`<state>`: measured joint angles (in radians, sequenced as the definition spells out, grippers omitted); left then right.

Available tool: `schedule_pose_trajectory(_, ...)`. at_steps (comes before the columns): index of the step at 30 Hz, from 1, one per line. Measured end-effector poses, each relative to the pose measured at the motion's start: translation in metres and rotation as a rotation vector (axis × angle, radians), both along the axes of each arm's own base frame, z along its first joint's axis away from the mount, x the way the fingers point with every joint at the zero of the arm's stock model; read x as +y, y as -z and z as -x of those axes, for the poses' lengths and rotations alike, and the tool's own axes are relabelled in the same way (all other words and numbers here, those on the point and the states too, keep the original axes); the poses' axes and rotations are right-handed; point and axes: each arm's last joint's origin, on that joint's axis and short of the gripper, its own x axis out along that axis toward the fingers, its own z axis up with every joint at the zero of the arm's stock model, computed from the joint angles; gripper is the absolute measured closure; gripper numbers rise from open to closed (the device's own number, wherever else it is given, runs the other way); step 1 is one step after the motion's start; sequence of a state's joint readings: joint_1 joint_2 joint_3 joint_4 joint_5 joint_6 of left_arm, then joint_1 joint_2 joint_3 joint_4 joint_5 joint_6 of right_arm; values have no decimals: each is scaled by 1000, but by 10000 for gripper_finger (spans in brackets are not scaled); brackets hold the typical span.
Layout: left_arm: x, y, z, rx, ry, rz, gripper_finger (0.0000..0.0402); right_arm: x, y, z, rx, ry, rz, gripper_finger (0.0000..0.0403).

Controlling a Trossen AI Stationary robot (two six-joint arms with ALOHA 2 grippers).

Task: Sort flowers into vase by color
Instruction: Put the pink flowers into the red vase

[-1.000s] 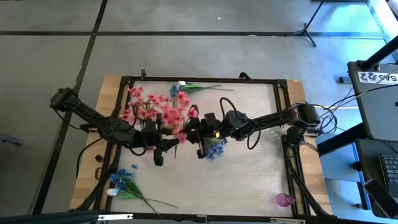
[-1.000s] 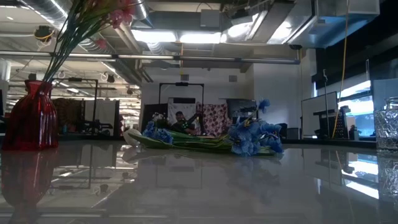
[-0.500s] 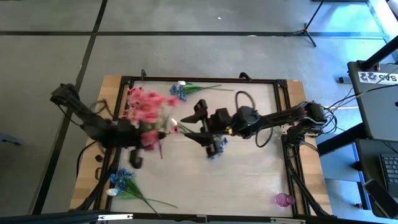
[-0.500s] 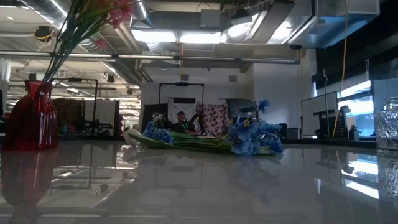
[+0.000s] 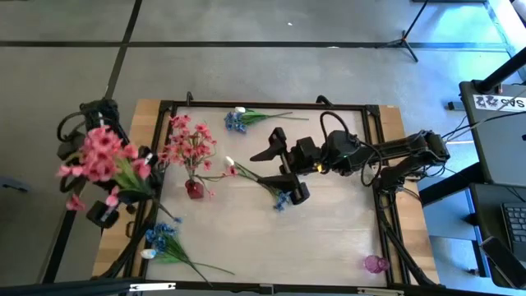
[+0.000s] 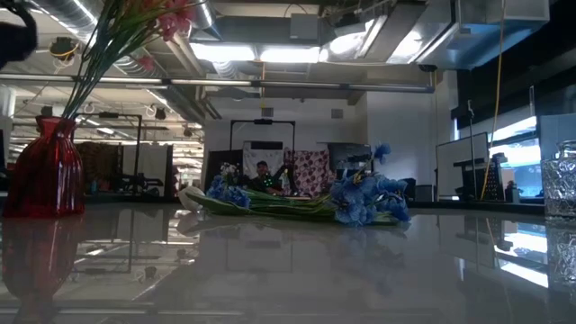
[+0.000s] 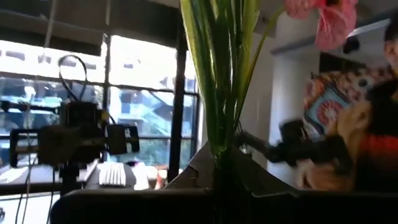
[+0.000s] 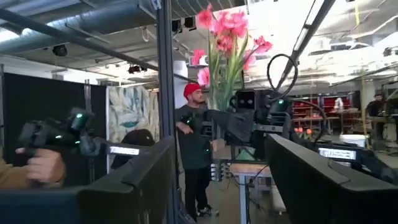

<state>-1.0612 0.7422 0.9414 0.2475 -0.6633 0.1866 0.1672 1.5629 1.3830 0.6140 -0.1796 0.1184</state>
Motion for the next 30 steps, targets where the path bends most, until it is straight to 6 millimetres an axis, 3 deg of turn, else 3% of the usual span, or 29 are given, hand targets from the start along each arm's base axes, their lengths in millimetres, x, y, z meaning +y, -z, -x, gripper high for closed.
schedule_pose_trajectory(5, 2, 12, 18, 51, 10, -30, 397, 4, -12, 19, 59, 27, 2, 155)
schedule_pose_trajectory(12, 14, 32, 34, 119, -70, -185, 397, 3, -31, 58, 144, 241, 10, 155)
schedule_pose_trajectory(15, 19, 50, 35, 146, -112, -239, 397, -1, -34, 67, 190, 317, -41, 155)
schedule_pose_trajectory(25, 32, 134, 27, 123, -275, -241, 397, -5, -23, 70, 336, 402, -80, 155)
schedule_pose_trajectory(30, 37, 160, 18, 11, -367, -240, 397, -5, -14, 66, 402, 468, -67, 155)
